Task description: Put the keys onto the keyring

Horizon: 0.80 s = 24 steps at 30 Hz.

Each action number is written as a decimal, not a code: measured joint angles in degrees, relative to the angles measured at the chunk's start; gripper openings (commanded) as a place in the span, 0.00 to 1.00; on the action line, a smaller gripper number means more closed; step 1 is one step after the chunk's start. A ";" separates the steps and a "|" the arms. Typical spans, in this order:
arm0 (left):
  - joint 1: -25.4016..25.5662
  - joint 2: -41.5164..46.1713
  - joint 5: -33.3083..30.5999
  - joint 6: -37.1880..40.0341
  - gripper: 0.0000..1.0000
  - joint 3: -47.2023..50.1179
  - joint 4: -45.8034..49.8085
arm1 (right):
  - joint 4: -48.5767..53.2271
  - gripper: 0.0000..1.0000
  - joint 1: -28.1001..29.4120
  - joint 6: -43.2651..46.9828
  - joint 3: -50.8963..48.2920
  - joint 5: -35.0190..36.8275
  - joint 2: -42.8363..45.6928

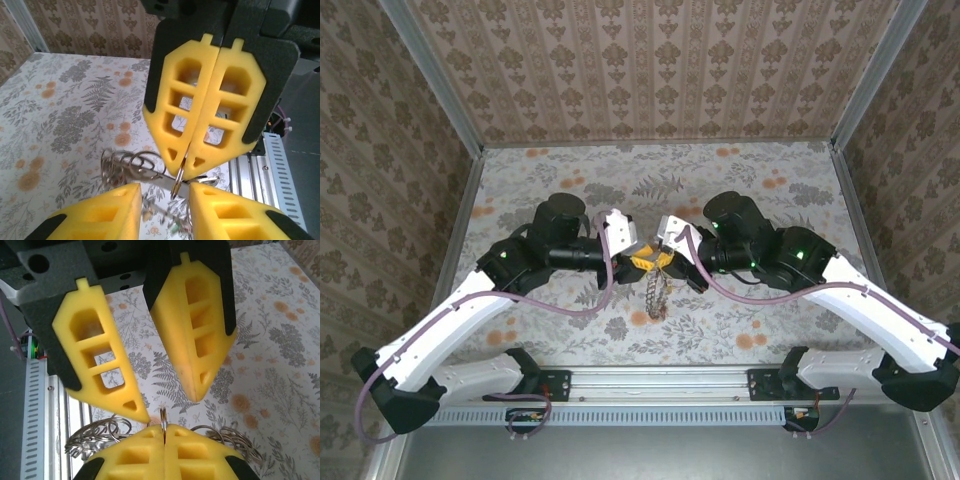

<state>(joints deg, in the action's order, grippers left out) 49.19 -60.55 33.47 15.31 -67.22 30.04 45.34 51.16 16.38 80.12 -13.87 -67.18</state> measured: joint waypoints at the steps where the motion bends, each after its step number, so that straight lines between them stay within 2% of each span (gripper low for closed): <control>1: 0.04 0.00 0.22 0.17 0.34 0.00 -0.02 | 0.13 0.00 0.02 0.02 0.00 -0.04 -0.20; 24: 0.59 0.02 0.57 1.03 0.33 1.25 -0.02 | 0.07 0.00 -0.02 0.00 -0.02 -4.59 1.64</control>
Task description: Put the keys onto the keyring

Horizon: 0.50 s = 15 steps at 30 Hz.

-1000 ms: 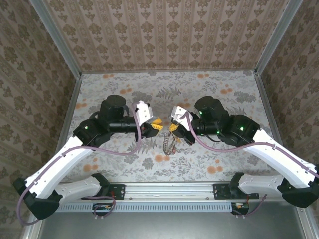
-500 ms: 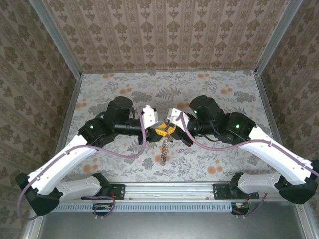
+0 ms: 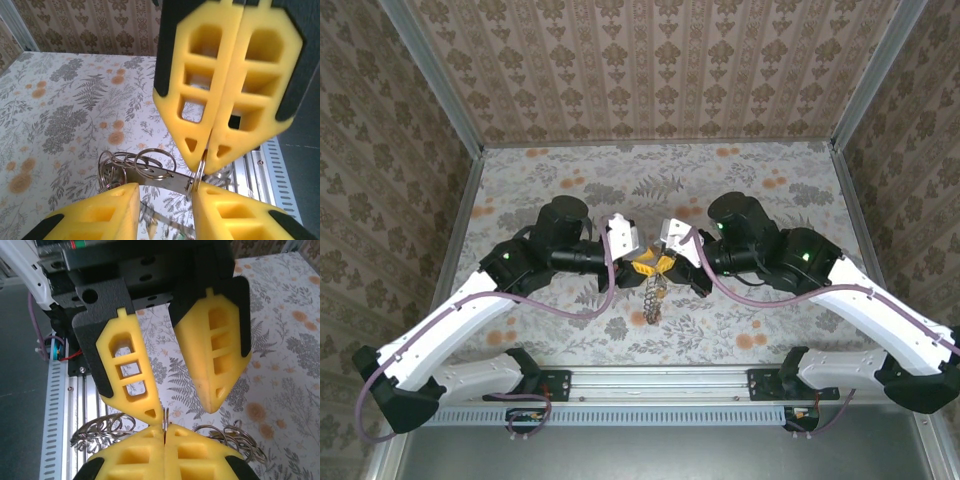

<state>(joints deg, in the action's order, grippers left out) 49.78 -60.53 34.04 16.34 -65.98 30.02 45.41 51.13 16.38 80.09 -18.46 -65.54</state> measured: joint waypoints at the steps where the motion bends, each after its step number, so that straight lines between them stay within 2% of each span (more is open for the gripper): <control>1: 0.09 0.00 0.07 0.00 0.33 0.02 0.00 | -0.07 0.00 0.02 0.00 -0.04 -0.15 0.22; 15: 0.07 1.38 1.75 -0.04 0.30 2.32 -1.51 | -1.55 0.00 0.02 0.02 -1.40 -1.73 0.46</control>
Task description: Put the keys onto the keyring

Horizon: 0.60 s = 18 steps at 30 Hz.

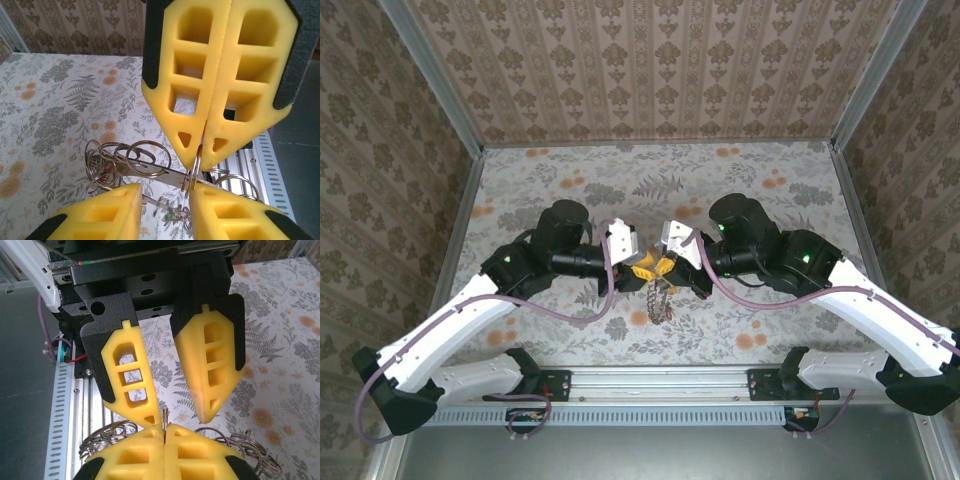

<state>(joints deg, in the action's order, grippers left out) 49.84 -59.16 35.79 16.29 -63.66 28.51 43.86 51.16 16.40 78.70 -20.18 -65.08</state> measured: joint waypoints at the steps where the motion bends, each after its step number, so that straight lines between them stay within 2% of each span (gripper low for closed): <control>1: -0.04 0.31 0.20 -0.02 0.28 0.07 -0.07 | -0.15 0.00 0.00 0.00 -0.02 -0.09 0.00; 7: -0.04 0.72 2.16 -0.39 0.14 0.07 -0.70 | -0.37 0.00 0.00 0.00 -0.02 -0.66 0.00; 10: -0.04 0.72 3.06 -0.94 0.00 0.07 -0.61 | -0.35 0.00 0.00 0.00 -0.04 -0.74 0.00; 13: -0.07 0.72 3.67 -0.96 0.00 0.17 -0.59 | -0.31 0.00 -0.07 0.07 -0.09 -0.81 0.00; 18: -1.14 1.25 5.49 -1.73 0.00 1.55 -2.08 | -1.64 0.22 -0.04 -0.15 -1.57 -0.90 0.68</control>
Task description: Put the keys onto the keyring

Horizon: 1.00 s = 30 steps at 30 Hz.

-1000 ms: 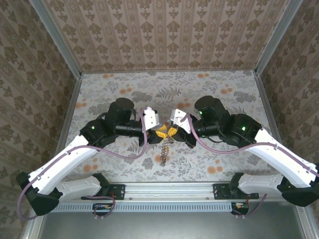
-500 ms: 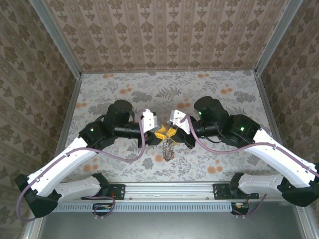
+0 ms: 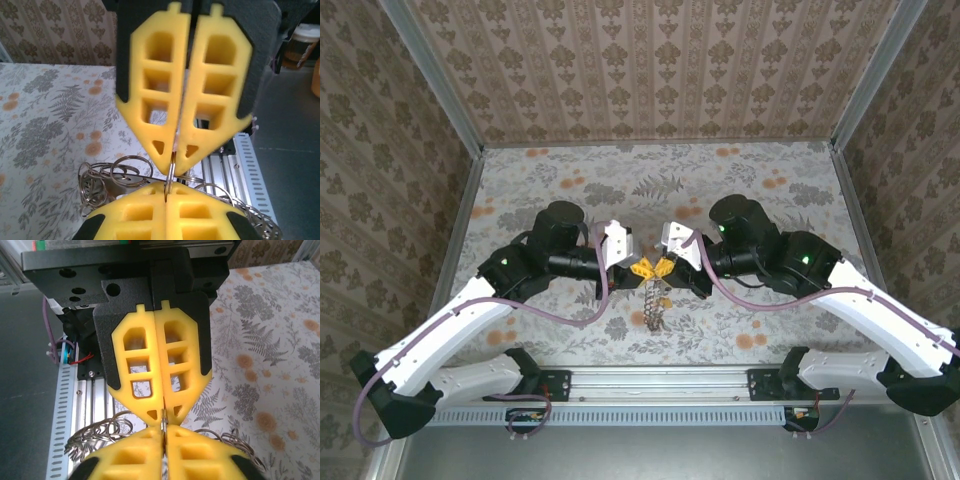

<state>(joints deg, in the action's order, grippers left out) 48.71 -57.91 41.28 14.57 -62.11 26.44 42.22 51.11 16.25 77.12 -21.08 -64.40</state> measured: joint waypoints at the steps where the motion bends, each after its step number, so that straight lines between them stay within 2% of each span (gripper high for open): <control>1: -0.61 0.44 0.85 -0.66 0.00 0.92 -1.18 | -0.94 0.25 0.00 -0.09 -0.72 -0.20 0.37; 4: -2.82 2.05 3.39 -3.06 0.00 3.74 -5.05 | -3.91 0.37 0.04 -0.90 -3.65 -0.57 2.32; 6: -3.91 3.04 5.09 -4.66 0.00 5.18 -7.67 | -5.60 0.39 0.04 -1.55 -5.75 -0.85 4.17; 11: -5.20 4.79 9.79 -8.46 0.00 6.75 -14.12 | -9.55 0.34 -0.68 -2.97 -9.66 -2.34 9.05; 18: -5.27 6.51 15.28 -12.83 0.00 8.74 -22.32 | -16.87 0.28 -1.88 -5.40 -11.82 -5.42 11.17; 30: -5.27 6.84 18.10 -17.64 0.00 11.37 -31.74 | -29.99 0.25 -1.90 -10.47 -16.74 -11.87 14.10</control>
<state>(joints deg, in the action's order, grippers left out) 43.44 -51.07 59.37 -3.07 -50.74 -5.30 12.23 49.21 5.78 60.38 -32.95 -50.30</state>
